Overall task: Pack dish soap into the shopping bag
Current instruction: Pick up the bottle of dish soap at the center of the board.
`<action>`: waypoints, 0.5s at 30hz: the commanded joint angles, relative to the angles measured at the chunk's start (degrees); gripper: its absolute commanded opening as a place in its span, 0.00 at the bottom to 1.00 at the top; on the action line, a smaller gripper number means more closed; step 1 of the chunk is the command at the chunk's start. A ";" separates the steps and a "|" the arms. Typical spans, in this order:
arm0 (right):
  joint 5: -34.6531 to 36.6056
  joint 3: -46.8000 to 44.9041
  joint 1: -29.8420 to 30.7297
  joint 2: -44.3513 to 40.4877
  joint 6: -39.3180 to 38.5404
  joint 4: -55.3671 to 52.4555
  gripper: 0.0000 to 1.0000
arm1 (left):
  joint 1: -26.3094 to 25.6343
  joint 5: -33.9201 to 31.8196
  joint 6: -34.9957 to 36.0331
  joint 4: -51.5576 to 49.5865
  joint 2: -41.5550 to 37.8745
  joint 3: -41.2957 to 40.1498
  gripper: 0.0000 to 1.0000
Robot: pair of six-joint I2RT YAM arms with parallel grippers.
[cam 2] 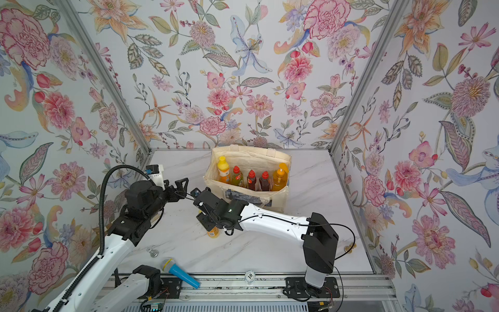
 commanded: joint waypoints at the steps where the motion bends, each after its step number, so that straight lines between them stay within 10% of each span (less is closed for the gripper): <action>1: 1.75 2.35 0.49 -6.64 -0.39 0.82 0.14 | 0.51 5.83 -4.11 1.73 -0.62 2.18 0.94; 15: 5.62 20.25 -0.33 -12.71 -1.03 -19.35 0.11 | -2.09 13.54 -14.46 11.62 -1.62 0.06 0.74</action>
